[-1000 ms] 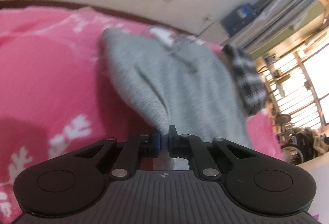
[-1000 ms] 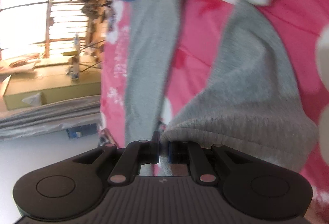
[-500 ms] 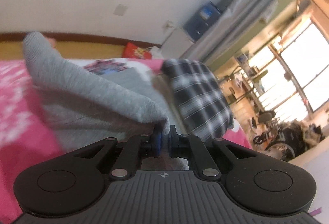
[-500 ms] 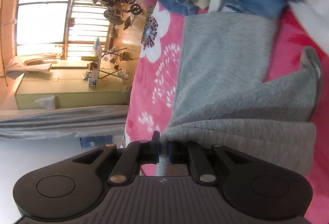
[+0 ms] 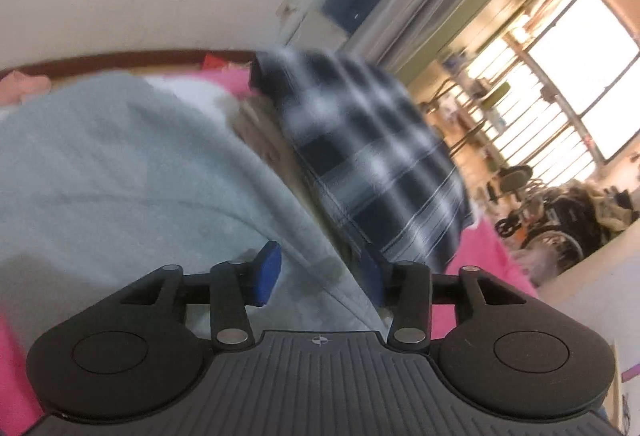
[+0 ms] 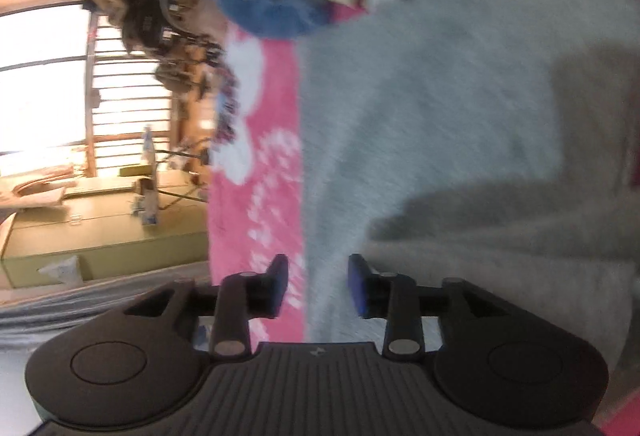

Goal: Fold clothes

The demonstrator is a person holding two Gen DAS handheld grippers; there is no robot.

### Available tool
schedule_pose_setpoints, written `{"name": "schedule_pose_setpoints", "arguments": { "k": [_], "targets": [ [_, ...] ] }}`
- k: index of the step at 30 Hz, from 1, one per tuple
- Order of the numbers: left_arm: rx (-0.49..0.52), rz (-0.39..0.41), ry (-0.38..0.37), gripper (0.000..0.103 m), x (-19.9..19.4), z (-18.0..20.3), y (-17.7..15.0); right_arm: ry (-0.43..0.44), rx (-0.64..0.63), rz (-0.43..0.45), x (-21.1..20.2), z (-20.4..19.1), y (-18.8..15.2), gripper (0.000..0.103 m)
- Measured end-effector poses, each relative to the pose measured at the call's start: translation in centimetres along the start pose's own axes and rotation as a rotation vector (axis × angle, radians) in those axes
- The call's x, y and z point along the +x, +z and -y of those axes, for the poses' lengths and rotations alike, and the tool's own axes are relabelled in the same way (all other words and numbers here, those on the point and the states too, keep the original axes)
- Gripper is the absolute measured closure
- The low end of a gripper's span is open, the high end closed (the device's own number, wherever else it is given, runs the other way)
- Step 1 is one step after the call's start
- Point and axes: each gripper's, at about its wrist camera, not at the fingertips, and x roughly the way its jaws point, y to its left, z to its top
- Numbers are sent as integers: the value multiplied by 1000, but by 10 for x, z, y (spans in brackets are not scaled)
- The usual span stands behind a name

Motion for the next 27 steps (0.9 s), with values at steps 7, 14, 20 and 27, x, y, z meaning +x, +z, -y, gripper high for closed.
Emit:
{"name": "schedule_pose_setpoints", "arguments": {
  "k": [7,14,20,27],
  "targets": [
    [8,-50,136,40,-70,-45,20,82,-164,-84,-23,-30,-16,55],
    [-150,-184,237,40,-97,-74,-9,46,-313,-539,17,-30,-114,48],
    [-98,-239,266,38,-132,-68,-33,54,-327,-719,21,-21,-181,47],
    [-106,-300,321,37,-147,-89,-61,20,-275,-755,-2,11,-205,42]
  ]
}}
